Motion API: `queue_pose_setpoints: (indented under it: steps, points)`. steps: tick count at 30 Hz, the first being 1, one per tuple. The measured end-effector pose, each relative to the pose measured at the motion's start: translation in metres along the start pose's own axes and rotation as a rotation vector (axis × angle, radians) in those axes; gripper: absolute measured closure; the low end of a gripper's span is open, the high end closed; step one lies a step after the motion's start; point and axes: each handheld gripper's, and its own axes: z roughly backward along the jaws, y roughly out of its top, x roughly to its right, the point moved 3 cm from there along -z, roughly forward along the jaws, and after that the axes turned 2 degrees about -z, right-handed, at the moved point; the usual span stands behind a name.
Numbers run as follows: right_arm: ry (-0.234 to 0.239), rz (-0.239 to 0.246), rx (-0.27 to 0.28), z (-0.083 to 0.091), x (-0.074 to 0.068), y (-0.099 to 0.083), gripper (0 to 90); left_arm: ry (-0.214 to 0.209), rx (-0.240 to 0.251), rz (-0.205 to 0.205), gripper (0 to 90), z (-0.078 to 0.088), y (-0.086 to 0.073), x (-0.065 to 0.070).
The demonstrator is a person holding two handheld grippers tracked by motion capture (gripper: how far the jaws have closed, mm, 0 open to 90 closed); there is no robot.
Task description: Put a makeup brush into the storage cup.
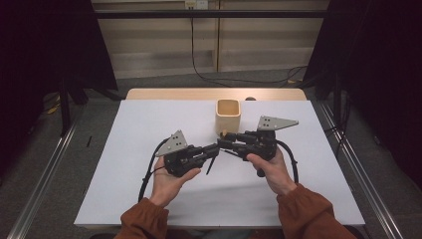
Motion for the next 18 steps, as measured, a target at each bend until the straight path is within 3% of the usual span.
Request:
queue_pose_setpoints:
  steps: [18]
  points:
    - [-0.005,-0.012,0.001,-0.0018,0.0002,-0.0017,76.8,0.006,0.003,0.003,83.6,-0.0003,-0.0012,-0.0025]
